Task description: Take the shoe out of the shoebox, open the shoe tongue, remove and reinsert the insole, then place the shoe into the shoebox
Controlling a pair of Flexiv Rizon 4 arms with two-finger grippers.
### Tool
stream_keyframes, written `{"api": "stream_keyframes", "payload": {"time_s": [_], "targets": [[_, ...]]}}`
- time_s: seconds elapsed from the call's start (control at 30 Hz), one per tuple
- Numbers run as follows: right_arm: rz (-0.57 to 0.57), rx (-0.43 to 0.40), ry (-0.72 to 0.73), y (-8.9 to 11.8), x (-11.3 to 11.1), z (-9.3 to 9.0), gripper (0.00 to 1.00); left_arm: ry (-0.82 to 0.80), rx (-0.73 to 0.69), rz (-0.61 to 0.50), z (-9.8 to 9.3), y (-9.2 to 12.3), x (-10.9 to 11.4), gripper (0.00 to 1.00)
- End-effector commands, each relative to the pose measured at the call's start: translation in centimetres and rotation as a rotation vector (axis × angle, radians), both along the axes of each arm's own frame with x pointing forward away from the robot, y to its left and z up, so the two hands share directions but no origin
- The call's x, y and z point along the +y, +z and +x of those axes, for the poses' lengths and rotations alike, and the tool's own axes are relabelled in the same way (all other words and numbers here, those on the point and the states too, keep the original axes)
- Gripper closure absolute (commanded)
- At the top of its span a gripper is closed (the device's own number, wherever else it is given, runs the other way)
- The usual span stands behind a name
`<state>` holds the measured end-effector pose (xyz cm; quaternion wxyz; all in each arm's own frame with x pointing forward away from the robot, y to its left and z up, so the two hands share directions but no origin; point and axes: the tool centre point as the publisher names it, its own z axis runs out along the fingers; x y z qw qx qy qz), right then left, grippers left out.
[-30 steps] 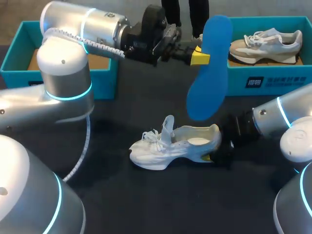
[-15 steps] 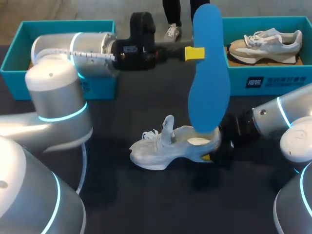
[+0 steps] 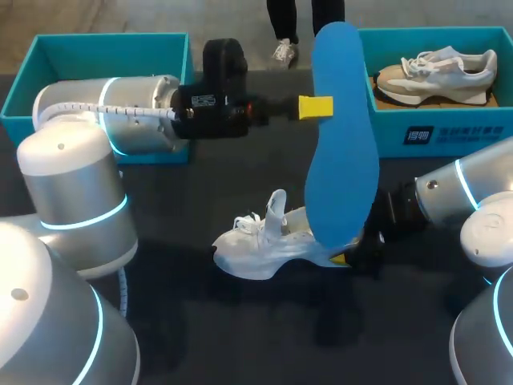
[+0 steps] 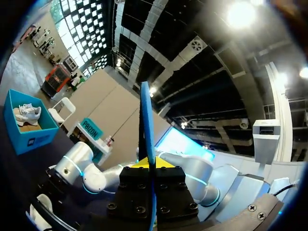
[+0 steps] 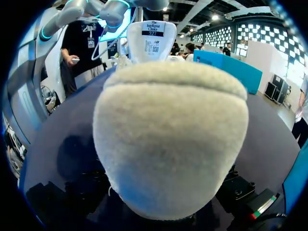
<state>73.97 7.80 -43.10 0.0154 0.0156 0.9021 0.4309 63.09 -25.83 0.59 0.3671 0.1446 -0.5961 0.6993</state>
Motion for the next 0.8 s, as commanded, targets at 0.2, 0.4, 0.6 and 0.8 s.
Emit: {"api": "stream_keyframes", "payload": {"time_s": [0.2, 0.4, 0.6, 0.8], "targets": [[-0.004, 0.000, -0.001, -0.8, 0.3, 0.1, 1.00, -0.012, 0.019, 0.001, -1.2, -0.5, 1.2, 1.00], [-0.004, 0.000, -0.001, -0.8, 0.3, 0.1, 1.00, -0.005, 0.034, 0.018, -1.3, -1.0, 2.0, 1.00], [-0.004, 0.000, -0.001, -0.8, 0.3, 0.1, 1.00, 0.006, 0.034, 0.016, -1.0, -1.2, 2.1, 1.00], [-0.004, 0.000, -0.001, -0.8, 0.3, 0.1, 1.00, 0.006, 0.034, 0.016, -1.0, -1.2, 2.1, 1.00]]}}
